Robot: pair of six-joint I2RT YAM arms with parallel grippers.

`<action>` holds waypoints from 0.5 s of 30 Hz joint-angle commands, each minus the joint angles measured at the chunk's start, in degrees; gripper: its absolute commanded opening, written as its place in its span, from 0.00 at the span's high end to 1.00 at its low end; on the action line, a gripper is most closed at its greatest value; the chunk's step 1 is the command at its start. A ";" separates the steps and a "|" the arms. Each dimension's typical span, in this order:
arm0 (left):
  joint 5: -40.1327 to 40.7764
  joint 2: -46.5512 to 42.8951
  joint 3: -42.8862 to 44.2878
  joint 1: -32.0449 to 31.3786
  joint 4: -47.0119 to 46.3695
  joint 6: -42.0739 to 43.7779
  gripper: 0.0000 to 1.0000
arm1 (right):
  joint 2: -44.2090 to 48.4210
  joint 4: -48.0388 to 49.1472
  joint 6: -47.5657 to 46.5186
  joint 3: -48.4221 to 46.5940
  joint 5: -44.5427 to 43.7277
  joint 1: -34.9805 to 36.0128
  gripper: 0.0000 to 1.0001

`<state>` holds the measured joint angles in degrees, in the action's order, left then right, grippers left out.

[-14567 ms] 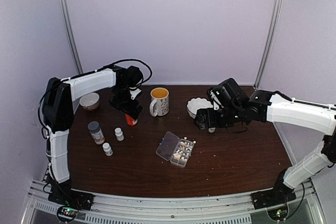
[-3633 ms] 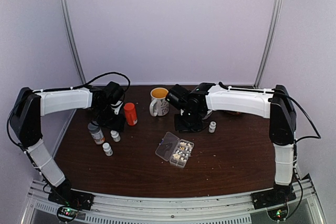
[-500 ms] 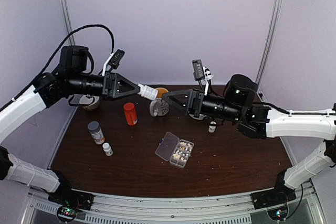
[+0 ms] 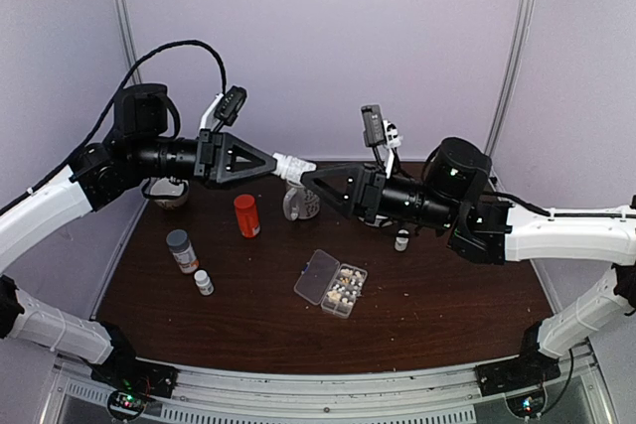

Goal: Sort the pills into containers
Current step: Pass from the left arm to the right

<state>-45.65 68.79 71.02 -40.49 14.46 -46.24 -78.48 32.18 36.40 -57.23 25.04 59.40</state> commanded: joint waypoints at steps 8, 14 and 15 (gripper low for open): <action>-1.91 1.02 -0.80 -1.77 -4.35 -1.48 0.89 | -1.50 -0.32 -1.30 -3.09 -0.26 0.46 0.60; -2.25 1.01 -0.88 -1.79 -4.60 -1.73 0.88 | -1.28 -0.51 -2.32 -2.17 0.64 0.62 0.35; -2.33 0.99 -0.93 -1.79 -4.68 -1.74 0.88 | -1.14 -0.53 -2.50 -1.98 0.71 0.63 0.38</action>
<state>-46.98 69.78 70.59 -42.02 13.30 -47.48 -79.66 31.09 35.07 -59.00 24.71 59.53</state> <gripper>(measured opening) 0.275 0.653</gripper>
